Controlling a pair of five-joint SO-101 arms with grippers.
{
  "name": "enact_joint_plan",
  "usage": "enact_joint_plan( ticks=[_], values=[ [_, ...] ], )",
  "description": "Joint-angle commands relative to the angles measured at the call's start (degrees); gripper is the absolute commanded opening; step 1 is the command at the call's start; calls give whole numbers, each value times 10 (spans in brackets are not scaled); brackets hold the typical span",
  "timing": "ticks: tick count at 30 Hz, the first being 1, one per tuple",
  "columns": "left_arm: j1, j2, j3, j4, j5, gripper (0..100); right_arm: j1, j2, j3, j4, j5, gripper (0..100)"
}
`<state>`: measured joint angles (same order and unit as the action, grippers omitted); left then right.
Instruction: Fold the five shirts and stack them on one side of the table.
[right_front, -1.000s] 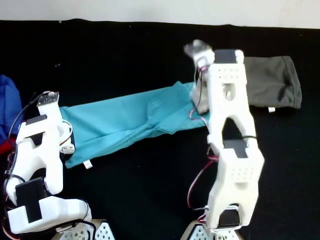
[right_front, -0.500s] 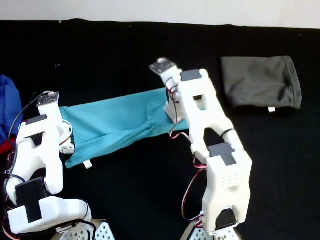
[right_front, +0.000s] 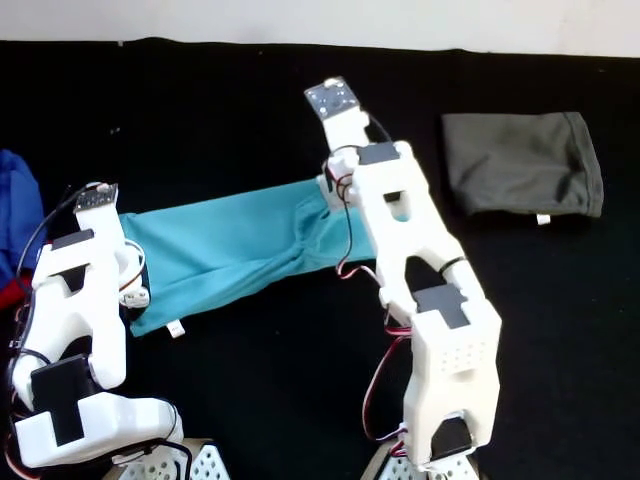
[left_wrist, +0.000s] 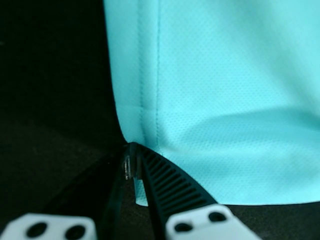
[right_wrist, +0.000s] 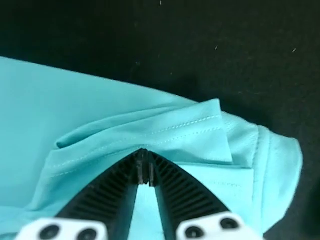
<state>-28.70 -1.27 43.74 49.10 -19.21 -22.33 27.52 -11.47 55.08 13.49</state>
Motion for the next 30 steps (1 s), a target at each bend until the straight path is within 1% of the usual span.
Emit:
enact_joint_plan(
  ticks=[1, 3, 7, 8, 10, 12, 14, 18, 21, 26, 30],
  values=[
    [-8, -2, 0, -17, 4, 8, 13, -22, -43, 19, -8, 5],
    [-8, -2, 0, -17, 4, 8, 22, -36, -65, 69, -6, 5],
    [-8, -2, 0, -17, 4, 8, 15, -47, -91, 208, -5, 5],
    [-8, -2, 0, -17, 4, 8, 5, -45, -95, 232, -5, 5],
    [-8, -2, 0, -17, 4, 8, -15, -44, -92, 243, -4, 5],
    [-8, -2, 0, -17, 4, 8, -36, -44, -81, 233, -4, 5],
    [-8, -2, 0, -17, 4, 8, -53, -44, -72, 196, -4, 5],
    [-8, -2, 0, -17, 4, 8, -60, -44, -50, 103, -5, 5],
    [-8, -2, 0, -17, 4, 8, -60, -44, -29, 59, -5, 5],
    [-8, -2, 0, -17, 4, 8, -58, -44, -6, 14, -5, 5],
    [-8, -2, 0, -17, 4, 8, -35, -50, -32, 15, -5, 5]
  ],
)
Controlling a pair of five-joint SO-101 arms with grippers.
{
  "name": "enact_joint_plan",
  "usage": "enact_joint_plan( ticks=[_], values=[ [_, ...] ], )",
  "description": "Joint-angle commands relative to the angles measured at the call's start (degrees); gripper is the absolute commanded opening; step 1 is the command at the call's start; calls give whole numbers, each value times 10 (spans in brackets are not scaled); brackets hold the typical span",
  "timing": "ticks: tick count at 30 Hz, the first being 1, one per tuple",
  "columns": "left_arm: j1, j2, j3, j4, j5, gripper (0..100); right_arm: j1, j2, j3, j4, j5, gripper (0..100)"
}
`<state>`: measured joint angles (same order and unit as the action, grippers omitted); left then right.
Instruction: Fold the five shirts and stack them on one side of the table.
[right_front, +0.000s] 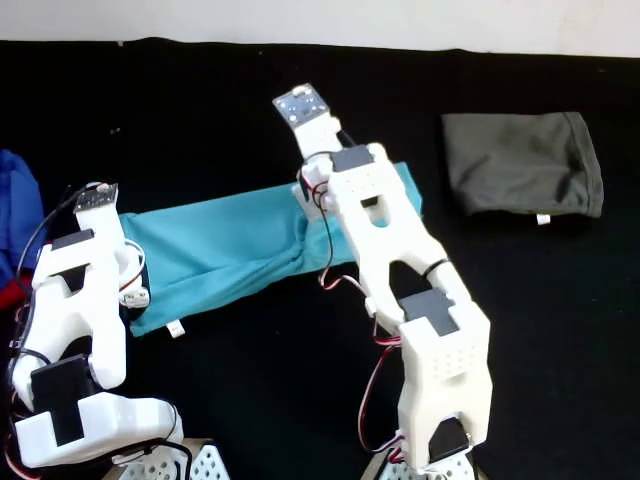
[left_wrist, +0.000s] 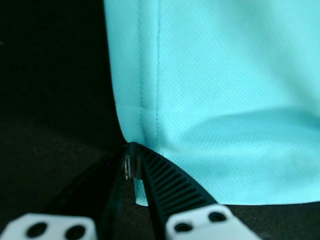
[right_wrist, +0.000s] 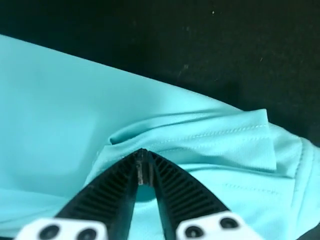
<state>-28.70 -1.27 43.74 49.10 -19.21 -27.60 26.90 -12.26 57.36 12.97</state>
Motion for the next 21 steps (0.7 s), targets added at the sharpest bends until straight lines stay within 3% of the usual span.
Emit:
enact_joint_plan(
  ticks=[1, 9, 12, 21],
  values=[
    [-8, -2, 0, -17, 4, 8, 28, -43, -38, -1, 0, 5],
    [-8, -2, 0, -17, 4, 8, 49, -42, -131, 227, 0, 5],
    [-8, -2, 0, -17, 4, 8, 36, -38, -148, 268, 0, 5],
    [-8, -2, 0, -17, 4, 8, -35, -37, -3, 96, -4, 5]
  ],
)
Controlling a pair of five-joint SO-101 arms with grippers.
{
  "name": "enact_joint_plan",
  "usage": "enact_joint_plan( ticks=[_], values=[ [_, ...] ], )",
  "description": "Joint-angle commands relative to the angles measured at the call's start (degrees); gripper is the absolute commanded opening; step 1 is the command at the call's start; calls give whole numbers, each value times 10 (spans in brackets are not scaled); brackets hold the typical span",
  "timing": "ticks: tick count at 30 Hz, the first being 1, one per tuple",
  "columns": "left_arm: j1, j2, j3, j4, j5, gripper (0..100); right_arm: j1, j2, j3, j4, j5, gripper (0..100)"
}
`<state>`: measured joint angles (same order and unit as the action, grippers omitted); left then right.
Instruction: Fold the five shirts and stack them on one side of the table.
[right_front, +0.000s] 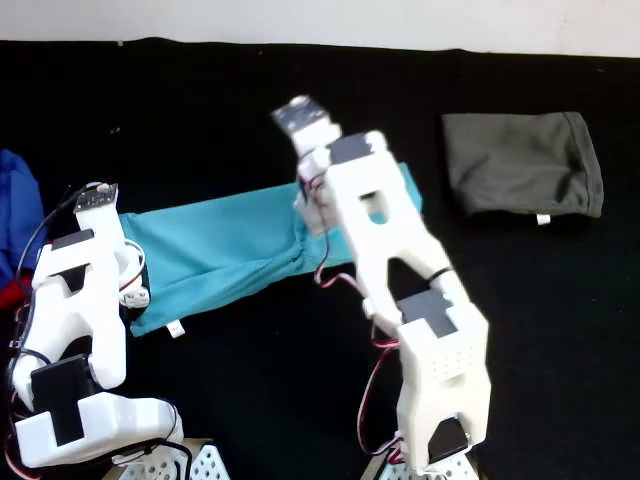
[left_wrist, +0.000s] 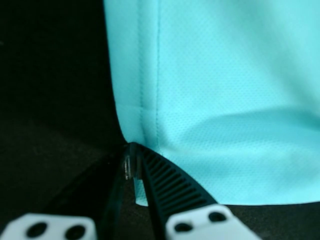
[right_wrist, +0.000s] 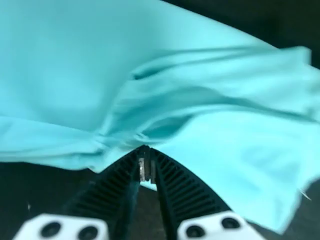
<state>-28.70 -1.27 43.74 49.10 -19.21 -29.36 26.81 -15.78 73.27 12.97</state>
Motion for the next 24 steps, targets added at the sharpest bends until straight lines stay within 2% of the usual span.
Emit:
enact_joint_plan(
  ticks=[1, 5, 9, 14, 18, 21, 24],
  values=[
    [-8, -2, 0, -17, 4, 8, -21, -36, 47, -86, -4, 5],
    [-8, -2, 0, -17, 4, 8, -17, -37, 74, -158, -1, 5],
    [-8, -2, 0, -17, 4, 8, -4, -53, 65, -156, -1, 5],
    [-8, -2, 0, -17, 4, 8, 38, -119, 41, -69, -1, 5],
    [-8, -2, 0, -17, 4, 8, 107, -161, 43, 18, 0, 5],
    [-8, -2, 0, -17, 4, 8, 159, -150, 46, 35, 1, 5],
    [-8, -2, 0, -17, 4, 8, 201, -96, 50, 5, 19, 5]
  ],
)
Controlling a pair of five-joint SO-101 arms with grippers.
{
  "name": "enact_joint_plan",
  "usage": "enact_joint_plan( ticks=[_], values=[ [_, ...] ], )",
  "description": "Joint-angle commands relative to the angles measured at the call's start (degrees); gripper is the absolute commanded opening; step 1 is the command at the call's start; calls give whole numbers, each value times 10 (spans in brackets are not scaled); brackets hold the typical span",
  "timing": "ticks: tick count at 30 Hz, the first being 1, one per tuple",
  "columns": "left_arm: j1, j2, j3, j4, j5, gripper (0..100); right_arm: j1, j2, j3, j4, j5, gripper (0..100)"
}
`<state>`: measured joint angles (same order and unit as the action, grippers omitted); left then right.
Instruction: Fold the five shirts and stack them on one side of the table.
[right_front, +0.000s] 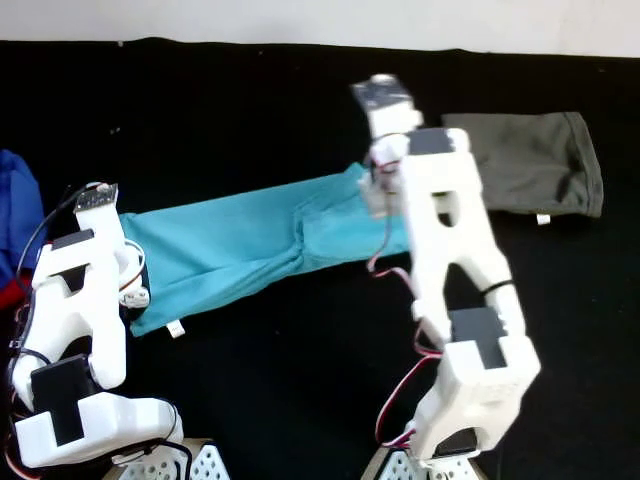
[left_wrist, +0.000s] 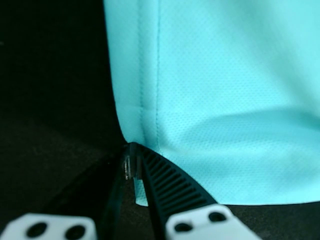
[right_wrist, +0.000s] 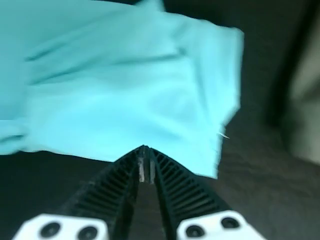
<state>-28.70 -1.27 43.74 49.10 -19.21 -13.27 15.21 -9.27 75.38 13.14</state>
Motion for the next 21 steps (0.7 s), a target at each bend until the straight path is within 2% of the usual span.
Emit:
enact_joint_plan(
  ticks=[1, 5, 10, 16, 21],
  values=[
    [-8, -2, 0, -17, 4, 8, 50, 43, -15, -32, 29, 5],
    [-8, -2, 0, -17, 4, 8, 80, 132, -22, -72, 59, 5],
    [-8, -2, 0, -17, 4, 8, 98, 135, -32, -31, 79, 5],
    [-8, -2, 0, -17, 4, 8, 108, 80, -32, -4, 78, 5],
    [-8, -2, 0, -17, 4, 8, 109, -51, -29, 42, 76, 5]
  ],
)
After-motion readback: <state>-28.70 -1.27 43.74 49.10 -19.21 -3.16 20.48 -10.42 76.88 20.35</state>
